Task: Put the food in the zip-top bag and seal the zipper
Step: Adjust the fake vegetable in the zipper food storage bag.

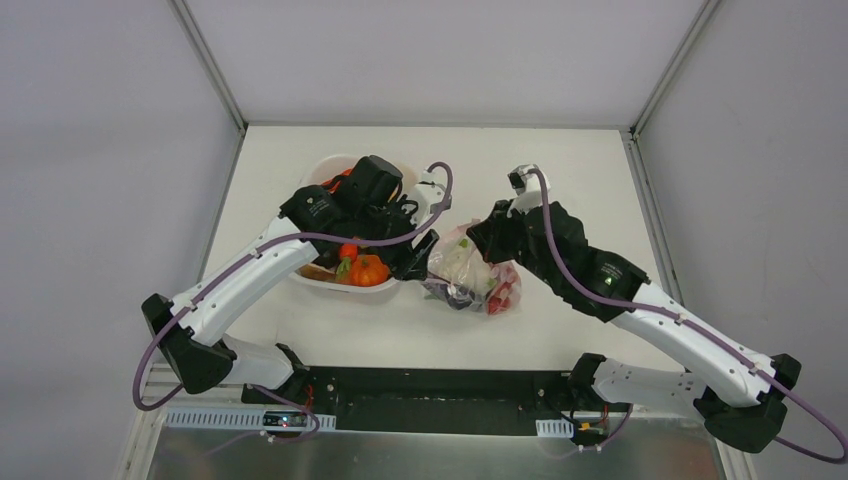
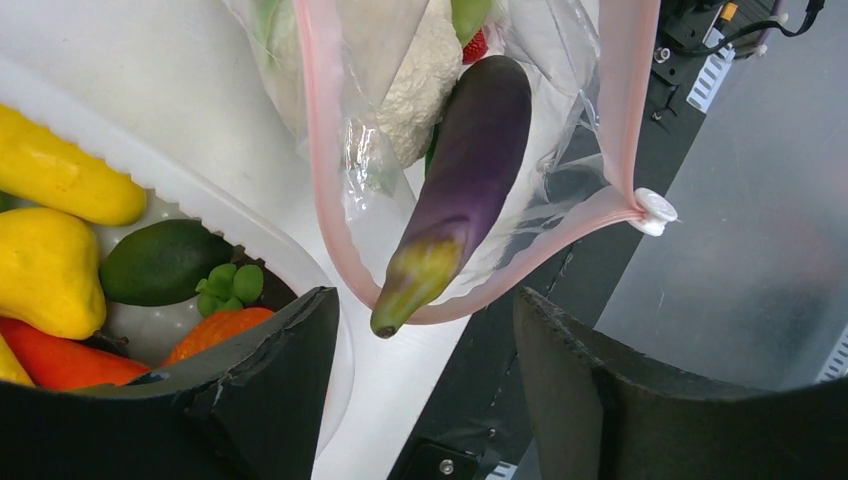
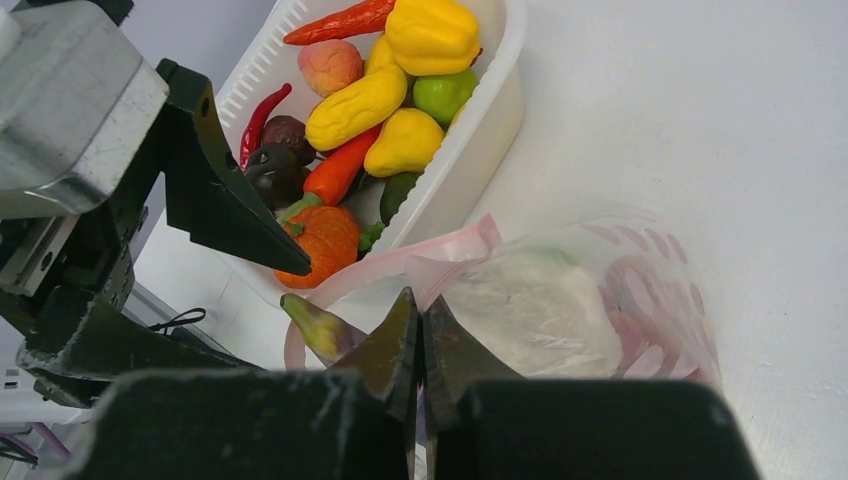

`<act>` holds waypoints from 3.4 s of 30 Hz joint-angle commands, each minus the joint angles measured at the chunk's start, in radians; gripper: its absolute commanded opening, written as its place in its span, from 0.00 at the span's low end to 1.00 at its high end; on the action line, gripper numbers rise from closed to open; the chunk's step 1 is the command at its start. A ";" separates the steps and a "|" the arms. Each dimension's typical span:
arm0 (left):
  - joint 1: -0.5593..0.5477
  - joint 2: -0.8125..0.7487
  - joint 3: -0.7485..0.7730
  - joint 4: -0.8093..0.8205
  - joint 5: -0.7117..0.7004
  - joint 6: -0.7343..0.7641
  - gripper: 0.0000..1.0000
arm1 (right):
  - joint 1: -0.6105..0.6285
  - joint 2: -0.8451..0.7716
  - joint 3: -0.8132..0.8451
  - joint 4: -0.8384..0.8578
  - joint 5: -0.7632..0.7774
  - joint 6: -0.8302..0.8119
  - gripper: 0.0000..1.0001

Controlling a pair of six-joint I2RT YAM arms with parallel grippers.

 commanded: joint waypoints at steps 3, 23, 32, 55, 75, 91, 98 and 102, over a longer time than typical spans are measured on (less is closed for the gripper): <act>0.019 -0.006 0.037 -0.035 0.084 0.037 0.56 | -0.008 -0.024 -0.012 0.062 -0.011 0.020 0.00; 0.026 0.051 0.072 -0.070 0.089 0.067 0.51 | -0.017 -0.023 -0.026 0.078 -0.036 0.035 0.00; 0.030 0.079 0.078 -0.161 0.116 0.101 0.32 | -0.017 -0.015 -0.032 0.086 -0.048 0.042 0.00; 0.032 0.071 0.061 -0.093 0.159 0.050 0.00 | -0.017 -0.032 -0.040 0.088 -0.059 0.060 0.00; 0.079 -0.059 -0.188 0.412 0.058 -0.344 0.00 | -0.018 -0.034 -0.052 0.129 -0.101 0.100 0.02; -0.063 0.053 -0.180 0.457 -0.031 -0.420 0.09 | -0.018 -0.033 -0.084 0.198 0.005 0.160 0.03; -0.058 -0.027 -0.211 0.439 -0.038 -0.364 0.63 | -0.018 -0.064 -0.122 0.207 0.065 0.180 0.03; -0.023 -0.121 -0.217 0.398 -0.116 -0.335 0.75 | -0.019 -0.081 -0.151 0.207 0.071 0.182 0.04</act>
